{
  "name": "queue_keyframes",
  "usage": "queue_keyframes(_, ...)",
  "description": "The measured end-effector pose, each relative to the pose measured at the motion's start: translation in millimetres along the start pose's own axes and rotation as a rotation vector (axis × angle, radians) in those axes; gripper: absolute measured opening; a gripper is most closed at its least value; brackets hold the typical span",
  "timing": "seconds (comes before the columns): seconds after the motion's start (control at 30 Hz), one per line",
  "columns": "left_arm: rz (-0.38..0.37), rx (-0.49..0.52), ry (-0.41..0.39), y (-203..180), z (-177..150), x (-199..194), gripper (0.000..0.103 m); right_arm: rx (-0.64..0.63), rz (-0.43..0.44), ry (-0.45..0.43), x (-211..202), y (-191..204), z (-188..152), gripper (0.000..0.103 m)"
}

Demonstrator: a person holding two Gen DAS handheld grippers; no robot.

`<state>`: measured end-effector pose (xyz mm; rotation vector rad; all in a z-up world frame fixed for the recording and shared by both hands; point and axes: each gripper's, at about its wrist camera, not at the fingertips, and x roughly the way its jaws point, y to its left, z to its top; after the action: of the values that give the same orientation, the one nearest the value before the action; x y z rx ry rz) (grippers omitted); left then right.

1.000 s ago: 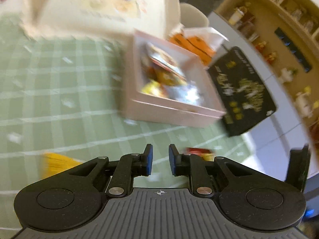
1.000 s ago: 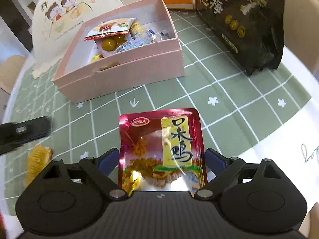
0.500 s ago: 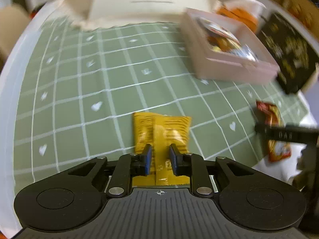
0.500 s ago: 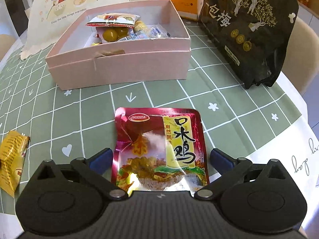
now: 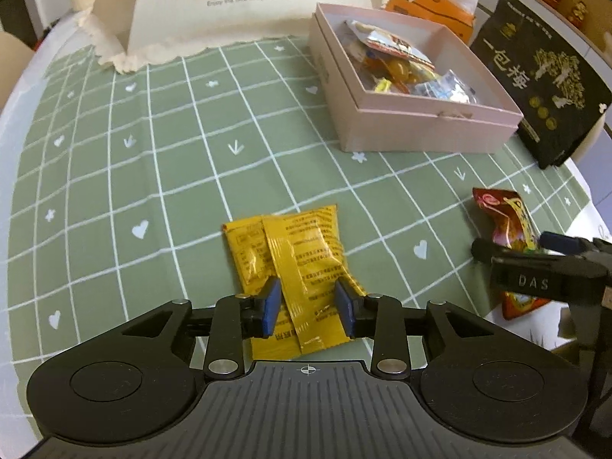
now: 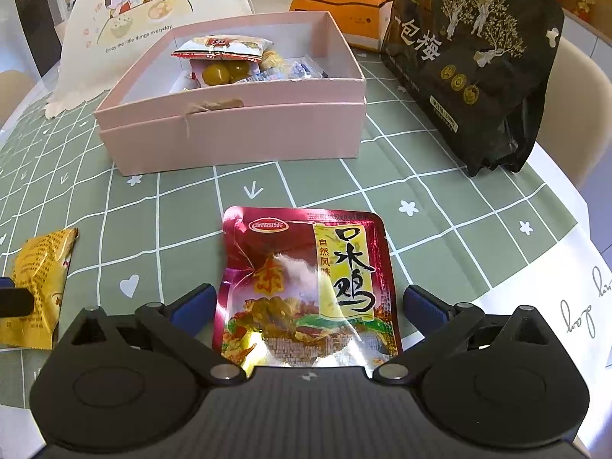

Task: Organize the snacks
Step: 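Lower the left tool onto the yellow packet and close on it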

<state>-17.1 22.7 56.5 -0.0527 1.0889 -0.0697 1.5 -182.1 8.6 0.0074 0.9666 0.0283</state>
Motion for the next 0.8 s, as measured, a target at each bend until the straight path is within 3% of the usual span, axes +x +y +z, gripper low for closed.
queue_keyframes(0.13,0.042,0.035,-0.030,-10,1,-7,0.035,0.000,0.000,-0.018,-1,0,-3,0.103)
queue_keyframes(0.4,0.147,0.169,-0.017,-46,-2,9,0.040,-0.041,0.031,-0.113,-2,-3,-13,0.103)
queue_keyframes(0.53,0.072,0.141,0.009,-46,-1,15,0.072,-0.054,0.044,-0.192,-3,-5,-24,0.103)
queue_keyframes(0.67,0.067,0.081,-0.036,-33,-1,7,0.069,-0.058,0.053,-0.204,-2,-5,-24,0.103)
queue_keyframes(0.8,0.139,-0.053,-0.040,-6,4,7,0.071,-0.062,0.056,-0.207,-2,-5,-24,0.103)
